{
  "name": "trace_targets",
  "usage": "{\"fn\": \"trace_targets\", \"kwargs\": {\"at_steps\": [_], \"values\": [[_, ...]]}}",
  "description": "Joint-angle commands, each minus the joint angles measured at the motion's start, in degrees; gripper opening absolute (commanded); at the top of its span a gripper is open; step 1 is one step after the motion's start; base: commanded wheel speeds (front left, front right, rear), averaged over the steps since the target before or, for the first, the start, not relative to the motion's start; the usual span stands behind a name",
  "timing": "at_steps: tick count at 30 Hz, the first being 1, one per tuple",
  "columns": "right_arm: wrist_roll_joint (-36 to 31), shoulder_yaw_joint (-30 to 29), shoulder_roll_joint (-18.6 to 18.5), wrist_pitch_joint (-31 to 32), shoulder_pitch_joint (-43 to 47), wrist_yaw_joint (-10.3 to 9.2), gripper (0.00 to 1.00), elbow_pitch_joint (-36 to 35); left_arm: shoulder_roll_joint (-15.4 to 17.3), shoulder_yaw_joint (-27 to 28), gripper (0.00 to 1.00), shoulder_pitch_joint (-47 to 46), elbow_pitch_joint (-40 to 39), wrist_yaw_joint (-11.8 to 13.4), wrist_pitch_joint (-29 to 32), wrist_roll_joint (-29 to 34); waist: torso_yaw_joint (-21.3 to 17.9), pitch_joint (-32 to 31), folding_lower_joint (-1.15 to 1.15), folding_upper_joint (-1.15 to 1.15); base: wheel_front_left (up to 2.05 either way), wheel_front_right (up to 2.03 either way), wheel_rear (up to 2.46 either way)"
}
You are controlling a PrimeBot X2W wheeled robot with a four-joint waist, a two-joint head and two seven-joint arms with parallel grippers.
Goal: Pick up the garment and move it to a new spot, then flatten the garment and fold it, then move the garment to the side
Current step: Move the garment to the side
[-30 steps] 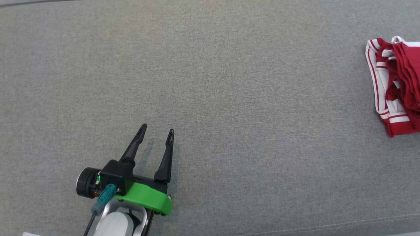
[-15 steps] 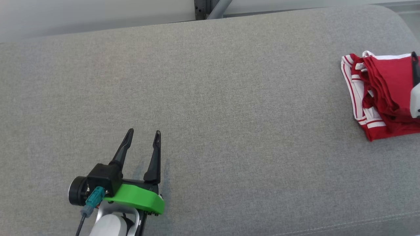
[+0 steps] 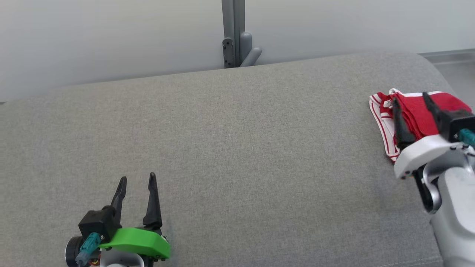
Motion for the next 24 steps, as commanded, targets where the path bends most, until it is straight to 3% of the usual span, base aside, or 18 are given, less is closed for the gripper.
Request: {"fn": "trace_targets", "kwargs": {"at_steps": [1, 7, 12, 24], "values": [[-0.26, -1.02, 2.24, 0.33, 3.69, -0.09, 1.00, -3.11, -0.25, 0.56, 1.00, 1.26, 0.40, 0.41, -0.36, -0.26, 0.95, -2.42, 0.00, 0.00, 0.00, 0.00, 0.00], [-1.97, -5.41, 9.69, 1.85, 15.05, -0.09, 1.00, -14.38, -0.58, 0.44, 1.00, 2.69, 1.21, 0.99, -0.78, 0.67, 2.41, -3.12, 0.00, 0.00, 0.00, 0.00, 0.00], [-3.73, -5.33, 14.05, 1.89, 22.70, -0.09, 1.00, -20.44, -0.38, -0.26, 1.00, 3.69, 1.81, 0.52, -1.06, 1.75, 3.47, -3.22, 0.00, 0.00, 0.00, 0.00, 0.00], [-0.43, 0.96, 15.32, 1.24, 30.32, -0.09, 1.00, -25.97, -1.07, 0.33, 1.00, 4.99, 2.03, 0.88, -1.20, 2.75, 4.72, -3.05, 0.00, 0.00, 0.00, 0.00, 0.00]]}}
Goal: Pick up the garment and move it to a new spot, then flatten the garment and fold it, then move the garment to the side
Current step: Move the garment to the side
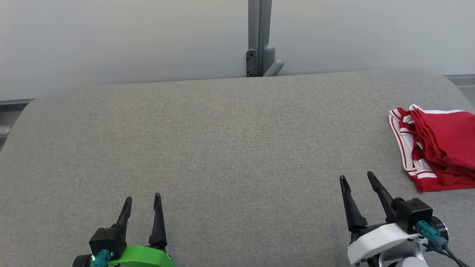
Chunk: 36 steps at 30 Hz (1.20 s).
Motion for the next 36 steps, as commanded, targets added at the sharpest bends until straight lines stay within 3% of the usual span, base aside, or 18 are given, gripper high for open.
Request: {"fn": "trace_targets", "kwargs": {"at_steps": [1, 36], "values": [[0.33, 0.60, -0.17, -0.43, 0.52, -0.09, 1.00, 0.06, -0.18, 0.19, 1.00, 0.40, 0.09, 0.15, -0.24, 0.52, 0.19, 0.05, 0.00, 0.00, 0.00, 0.00, 0.00], [0.02, -1.14, -0.14, -1.97, -0.54, -0.09, 1.00, 1.70, -1.03, 1.38, 1.00, -0.28, -0.25, -0.76, -0.23, 3.69, 2.08, 0.53, 0.00, 0.00, 0.00, 0.00, 0.00]]}}
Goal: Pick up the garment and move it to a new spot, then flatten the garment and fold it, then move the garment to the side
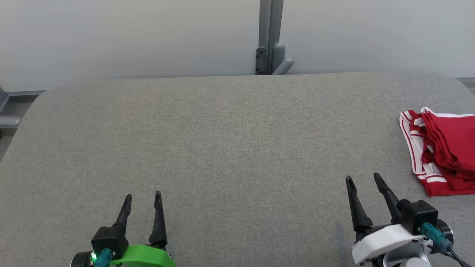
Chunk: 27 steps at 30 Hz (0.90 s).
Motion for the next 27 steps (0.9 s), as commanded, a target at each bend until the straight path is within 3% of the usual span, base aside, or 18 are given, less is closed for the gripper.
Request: {"fn": "trace_targets", "kwargs": {"at_steps": [1, 2, 6, 27], "values": [[0.05, -0.18, -0.13, -0.33, -0.45, -0.09, 1.00, -0.13, 0.03, 0.05, 1.00, -0.26, -0.12, -0.44, -0.16, 0.35, 0.04, 0.00, 0.00, 0.00, 0.00, 0.00, 0.00], [0.05, -0.06, 0.01, 0.00, -0.03, 0.00, 0.00, -0.02, 0.01, -0.04, 0.00, 0.00, -0.05, -0.34, 0.00, 0.05, 0.05, 0.00, 0.00, 0.00, 0.00, 0.00, 0.00], [0.16, 0.13, 0.24, 0.10, 0.89, 0.01, 0.00, 1.75, -0.01, -0.19, 0.00, 0.69, 1.78, -0.38, 0.37, -0.08, 0.05, -0.01, 0.00, 0.00, 0.00, 0.00, 0.00], [23.02, -0.71, -0.97, 2.67, 0.09, 0.00, 0.00, 1.18, -0.71, 5.06, 0.00, -1.47, 1.33, -3.49, 6.68, -19.03, -0.48, 0.11, 0.00, 0.00, 0.00, 0.00, 0.00]]}}
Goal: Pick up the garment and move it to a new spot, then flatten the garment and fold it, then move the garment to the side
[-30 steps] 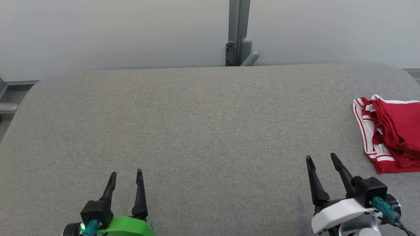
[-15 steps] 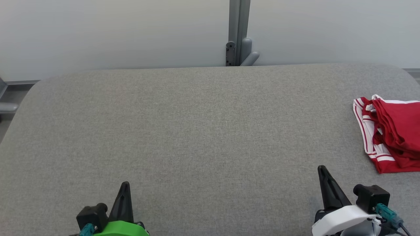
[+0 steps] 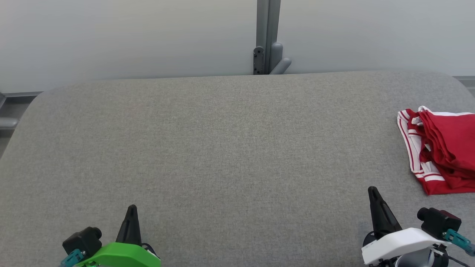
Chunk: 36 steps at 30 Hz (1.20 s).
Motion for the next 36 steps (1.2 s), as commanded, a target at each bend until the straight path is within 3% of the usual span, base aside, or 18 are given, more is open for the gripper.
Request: {"fn": "trace_targets", "kwargs": {"at_steps": [1, 36], "values": [[2.99, -0.31, -0.53, 0.23, -1.38, -0.02, 0.00, -1.06, -0.01, 0.98, 0.00, -1.99, -0.95, -0.61, 0.60, -2.39, -0.05, 0.01, 0.00, 0.00, 0.00, 0.00, 0.00], [31.56, -1.25, -2.13, 3.42, -2.33, -0.04, 0.00, -1.72, -0.91, 7.55, 0.00, -4.63, -1.43, -4.53, 8.54, -26.02, -0.96, 0.20, 0.00, 0.00, 0.00, 0.00, 0.00]]}}
